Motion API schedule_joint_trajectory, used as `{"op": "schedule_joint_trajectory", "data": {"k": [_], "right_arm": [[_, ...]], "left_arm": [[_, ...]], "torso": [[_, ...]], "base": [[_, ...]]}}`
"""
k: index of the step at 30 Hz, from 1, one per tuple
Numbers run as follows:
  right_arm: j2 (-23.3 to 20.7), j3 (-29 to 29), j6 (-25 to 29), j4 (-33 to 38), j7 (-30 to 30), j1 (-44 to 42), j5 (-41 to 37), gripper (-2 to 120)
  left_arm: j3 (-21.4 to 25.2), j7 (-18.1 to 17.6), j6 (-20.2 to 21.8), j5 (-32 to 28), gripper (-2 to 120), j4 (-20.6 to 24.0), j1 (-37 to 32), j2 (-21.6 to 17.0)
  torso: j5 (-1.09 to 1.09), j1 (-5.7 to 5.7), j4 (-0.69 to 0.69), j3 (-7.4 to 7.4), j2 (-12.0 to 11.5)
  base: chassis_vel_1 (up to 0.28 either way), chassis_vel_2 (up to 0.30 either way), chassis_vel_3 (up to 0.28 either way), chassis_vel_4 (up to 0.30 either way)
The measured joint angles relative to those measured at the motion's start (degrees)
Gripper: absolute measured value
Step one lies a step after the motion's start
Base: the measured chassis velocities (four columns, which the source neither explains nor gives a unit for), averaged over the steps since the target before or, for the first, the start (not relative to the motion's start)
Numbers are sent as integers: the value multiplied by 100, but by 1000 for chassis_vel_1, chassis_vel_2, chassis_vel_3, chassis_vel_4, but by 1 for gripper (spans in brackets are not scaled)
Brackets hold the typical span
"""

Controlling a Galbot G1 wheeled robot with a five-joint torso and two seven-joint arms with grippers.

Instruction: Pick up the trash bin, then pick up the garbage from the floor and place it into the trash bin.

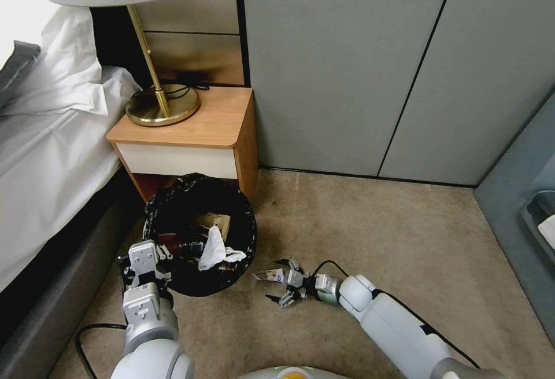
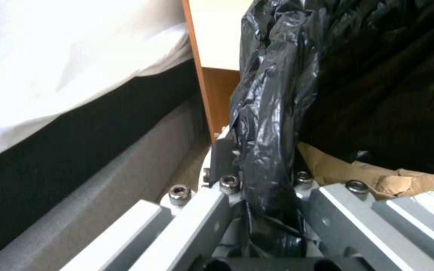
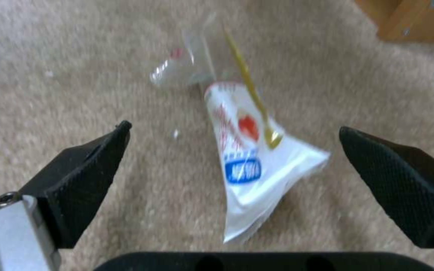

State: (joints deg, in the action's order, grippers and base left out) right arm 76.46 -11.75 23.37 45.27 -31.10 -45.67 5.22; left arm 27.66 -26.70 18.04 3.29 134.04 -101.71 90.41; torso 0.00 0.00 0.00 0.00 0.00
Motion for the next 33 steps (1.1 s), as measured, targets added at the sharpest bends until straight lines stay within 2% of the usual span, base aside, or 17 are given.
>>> {"op": "schedule_joint_trajectory", "data": {"k": [24,31,33], "right_arm": [[410,15,164,-831,257,354,198,100],[485,41,248,-1037,292,429,195,86],[495,30,250,-1042,310,459,191,76]], "left_arm": [[-72,-8,-77,144,1,3,-91,83],[-53,-9,-80,144,1,17,-100,69],[-55,-9,-80,143,1,21,-87,75]], "torso": [[0,0,0,0,0],[0,0,0,0,0],[0,0,0,0,0]], "base": [[0,0,0,0],[0,0,0,0],[0,0,0,0]]}}
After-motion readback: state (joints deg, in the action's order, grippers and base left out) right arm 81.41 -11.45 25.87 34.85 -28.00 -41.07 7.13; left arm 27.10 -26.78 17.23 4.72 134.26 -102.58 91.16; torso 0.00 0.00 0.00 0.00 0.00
